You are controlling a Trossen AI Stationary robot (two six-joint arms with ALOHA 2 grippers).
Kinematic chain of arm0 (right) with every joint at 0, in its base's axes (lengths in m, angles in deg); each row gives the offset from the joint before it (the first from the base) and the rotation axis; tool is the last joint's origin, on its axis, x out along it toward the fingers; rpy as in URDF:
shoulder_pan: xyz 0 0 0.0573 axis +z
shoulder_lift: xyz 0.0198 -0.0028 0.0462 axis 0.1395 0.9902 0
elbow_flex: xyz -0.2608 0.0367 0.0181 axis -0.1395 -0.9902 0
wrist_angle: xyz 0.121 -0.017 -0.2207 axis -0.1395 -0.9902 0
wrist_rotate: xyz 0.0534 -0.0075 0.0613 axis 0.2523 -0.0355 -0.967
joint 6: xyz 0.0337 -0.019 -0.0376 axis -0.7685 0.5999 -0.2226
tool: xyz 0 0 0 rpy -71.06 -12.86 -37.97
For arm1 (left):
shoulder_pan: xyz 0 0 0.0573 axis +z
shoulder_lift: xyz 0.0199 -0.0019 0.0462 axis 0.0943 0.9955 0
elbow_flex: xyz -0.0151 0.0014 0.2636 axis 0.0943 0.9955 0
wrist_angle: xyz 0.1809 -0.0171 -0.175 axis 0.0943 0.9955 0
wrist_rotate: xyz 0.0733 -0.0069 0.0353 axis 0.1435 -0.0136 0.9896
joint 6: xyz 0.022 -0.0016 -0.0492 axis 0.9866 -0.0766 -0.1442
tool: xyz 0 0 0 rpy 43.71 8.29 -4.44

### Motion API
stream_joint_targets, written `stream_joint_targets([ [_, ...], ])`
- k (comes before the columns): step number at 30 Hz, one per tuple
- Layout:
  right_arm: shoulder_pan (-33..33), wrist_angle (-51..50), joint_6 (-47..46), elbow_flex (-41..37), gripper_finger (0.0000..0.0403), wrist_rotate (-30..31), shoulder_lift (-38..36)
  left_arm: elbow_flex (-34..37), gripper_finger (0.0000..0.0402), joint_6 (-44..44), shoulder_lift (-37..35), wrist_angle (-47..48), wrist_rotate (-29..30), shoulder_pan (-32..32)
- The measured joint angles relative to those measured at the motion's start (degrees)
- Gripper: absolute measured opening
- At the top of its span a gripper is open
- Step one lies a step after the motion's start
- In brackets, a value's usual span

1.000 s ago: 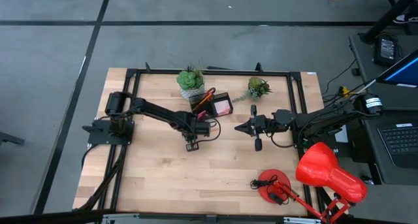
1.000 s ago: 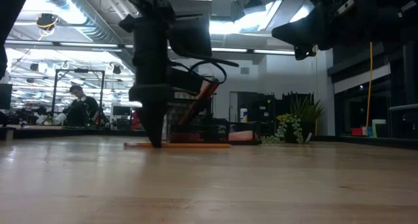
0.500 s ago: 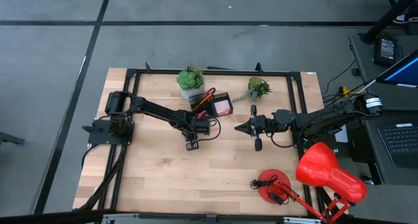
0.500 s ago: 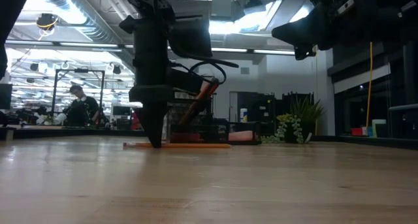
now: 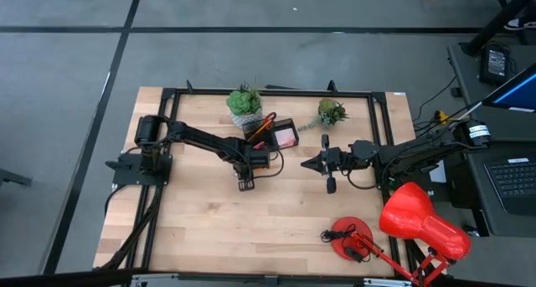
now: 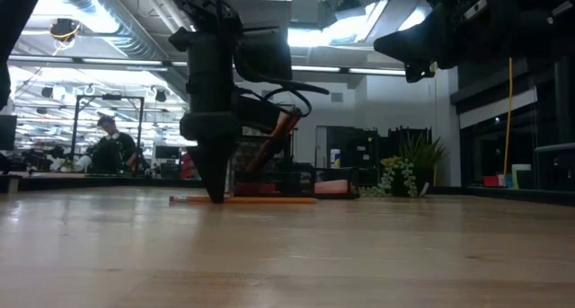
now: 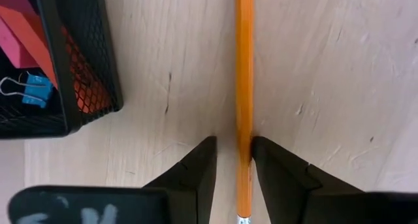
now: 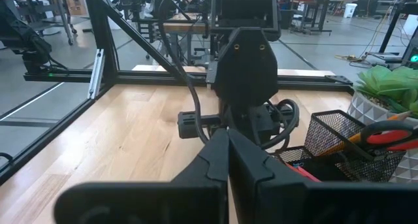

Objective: Pick and place office supplies into organizer
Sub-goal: Put the orange pencil into the black desk organizer

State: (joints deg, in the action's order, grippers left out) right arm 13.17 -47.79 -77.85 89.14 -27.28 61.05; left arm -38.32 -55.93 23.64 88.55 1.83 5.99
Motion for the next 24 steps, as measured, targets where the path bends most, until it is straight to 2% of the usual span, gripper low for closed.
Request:
stream_joint_targets([
  [9,0.02,-0.02,0.17,0.00,0.0007,-0.01,0.00,-2.42,0.0104,3.82,0.30,0.64,-0.15,-0.48],
  [15,0.02,-0.03,0.17,0.00,0.0007,-0.01,0.00,-3.30,0.0105,4.63,0.48,-3.72,-3.39,-0.02],
  [24,0.02,-0.20,0.13,0.00,0.0007,0.00,0.00,-3.32,0.0114,4.17,0.45,-3.61,-2.75,1.35],
])
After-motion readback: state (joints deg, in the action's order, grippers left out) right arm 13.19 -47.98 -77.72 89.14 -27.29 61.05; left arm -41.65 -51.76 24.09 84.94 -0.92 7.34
